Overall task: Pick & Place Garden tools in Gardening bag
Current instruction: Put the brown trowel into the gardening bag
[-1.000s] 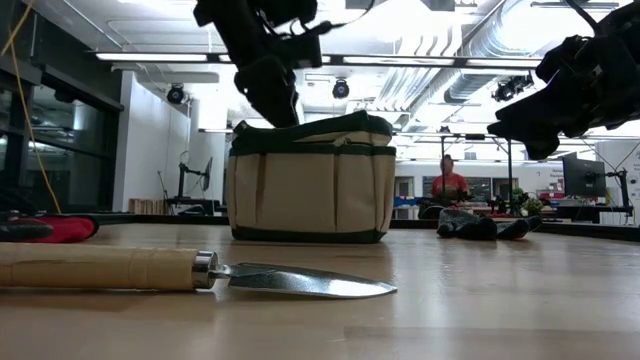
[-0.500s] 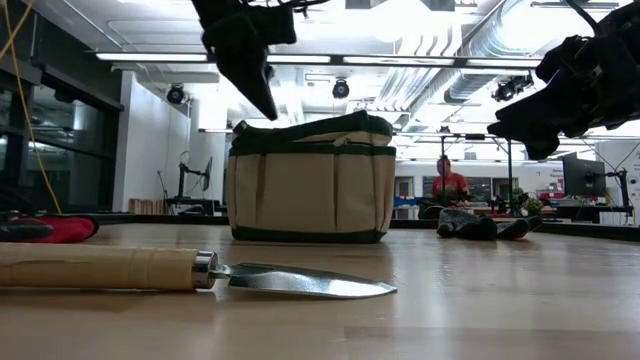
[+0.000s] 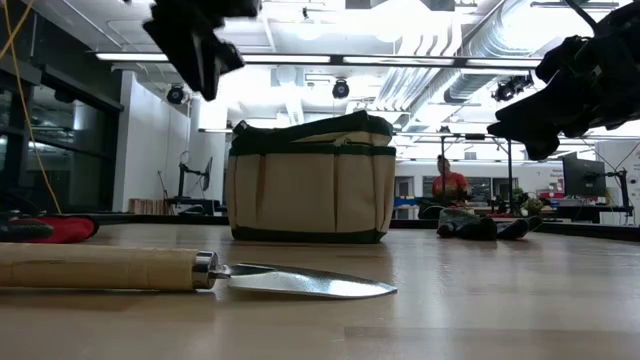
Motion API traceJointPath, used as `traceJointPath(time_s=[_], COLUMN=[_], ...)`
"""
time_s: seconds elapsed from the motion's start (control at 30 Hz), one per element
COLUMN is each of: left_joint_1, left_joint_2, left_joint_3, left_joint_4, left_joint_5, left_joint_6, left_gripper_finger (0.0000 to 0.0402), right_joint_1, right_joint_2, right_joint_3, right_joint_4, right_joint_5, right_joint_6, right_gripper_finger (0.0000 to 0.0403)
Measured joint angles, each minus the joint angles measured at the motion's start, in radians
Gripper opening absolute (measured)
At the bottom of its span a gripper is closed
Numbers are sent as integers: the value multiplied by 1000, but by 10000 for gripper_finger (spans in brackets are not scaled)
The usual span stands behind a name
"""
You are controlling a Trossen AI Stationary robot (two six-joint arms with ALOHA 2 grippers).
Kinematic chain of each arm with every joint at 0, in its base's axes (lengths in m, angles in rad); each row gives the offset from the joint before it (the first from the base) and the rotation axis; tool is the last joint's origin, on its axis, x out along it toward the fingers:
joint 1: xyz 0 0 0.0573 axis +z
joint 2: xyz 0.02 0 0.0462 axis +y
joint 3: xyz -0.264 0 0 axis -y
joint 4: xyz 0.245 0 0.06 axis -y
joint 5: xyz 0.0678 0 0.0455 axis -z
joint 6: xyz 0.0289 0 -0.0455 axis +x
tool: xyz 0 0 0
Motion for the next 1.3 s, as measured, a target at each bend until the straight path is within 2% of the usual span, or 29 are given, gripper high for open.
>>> traceJointPath(time_s=[0.1, 0.37, 0.63, 0.9, 1.3], left_joint_1=[-59, -210, -315, -394, -432], left_joint_2=[1, 2, 14, 69, 205], left_joint_3=[-1, -1, -2, -1, -1], left_joint_4=[4, 46, 54, 79, 148], left_joint_5=[-13, -125, -130, -130, -124], left_joint_6=[-45, -168, -281, -297, -469], left_gripper_finger=[111, 111, 111, 111, 112], right_joint_1=[0, 0, 0, 0, 0], right_joint_2=[0, 0, 0, 0, 0], right_joint_3=[0, 0, 0, 0, 0], right_joint_4=[0, 0, 0, 0, 0], right_joint_5=[0, 0, 0, 0, 0], right_joint_6=[0, 0, 0, 0, 0], right_gripper_finger=[154, 153, 153, 153, 153])
